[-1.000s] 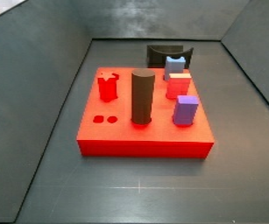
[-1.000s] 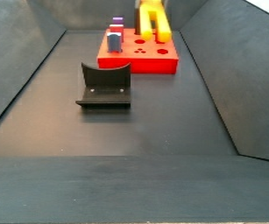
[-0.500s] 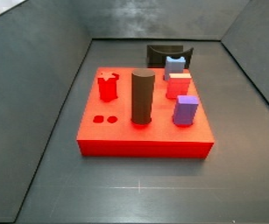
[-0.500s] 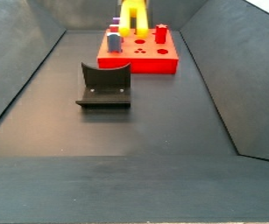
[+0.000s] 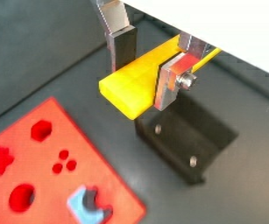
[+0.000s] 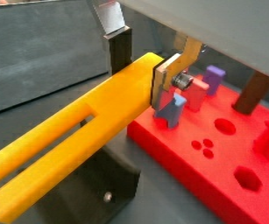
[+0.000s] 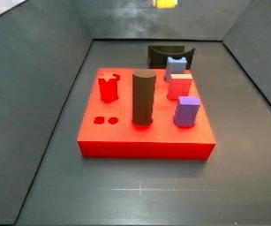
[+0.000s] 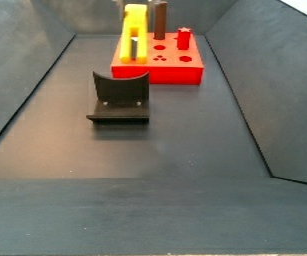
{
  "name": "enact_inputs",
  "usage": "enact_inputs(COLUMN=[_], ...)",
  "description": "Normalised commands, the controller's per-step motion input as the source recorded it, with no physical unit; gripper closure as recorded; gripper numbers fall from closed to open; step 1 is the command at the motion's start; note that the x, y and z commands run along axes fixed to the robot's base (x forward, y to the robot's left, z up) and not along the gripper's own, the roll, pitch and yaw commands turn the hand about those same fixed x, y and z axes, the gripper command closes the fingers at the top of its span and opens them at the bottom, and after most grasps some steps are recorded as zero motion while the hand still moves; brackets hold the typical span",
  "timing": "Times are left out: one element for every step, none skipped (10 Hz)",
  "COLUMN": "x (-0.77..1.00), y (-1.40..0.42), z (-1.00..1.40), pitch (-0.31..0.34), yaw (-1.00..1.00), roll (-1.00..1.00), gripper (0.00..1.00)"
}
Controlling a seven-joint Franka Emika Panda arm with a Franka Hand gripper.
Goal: Pick up the square-circle object. Move up. Rotate the square-circle object. Place the square-circle object on the fixture. Regrasp the square-circle object. Move to above the board. Insert the square-circle object.
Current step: Place the square-circle object on the fixture.
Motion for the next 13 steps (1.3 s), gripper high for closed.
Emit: enact_inputs(x=[0.54,0.39,0.27,0.20,0.11,0.05,0.05,0.06,0.08,0.08,0.08,0.08,0.07], y=[-0.09,-0.02,0.02,0.02,0.03,0.03,0.03,0.04,0.04,0.04,0.04,0.04,0.03], z=[-0.10,-0.06,-0.03,-0.03,-0.02,-0.01,-0.01,-0.02,-0.02,-0.02,-0.02,-0.02,-0.01], pitch=[0.135,0.147,0.152,0.155,0.160,0.151,0.148,0.152,0.157,0.134,0.079,0.053,0.009], yaw=[-0.03,-0.04,-0.06,-0.06,-0.08,-0.10,-0.14,-0.15,-0.19,-0.21,-0.21,-0.20,-0.18], roll=[-1.00,-1.00,-1.00,-1.00,-1.00,-1.00,-1.00,-1.00,-1.00,-0.86,-0.62,-0.50,-0.29], gripper=[1.00,1.00,1.00,1.00,1.00,1.00,1.00,1.00,1.00,1.00,1.00,1.00,1.00])
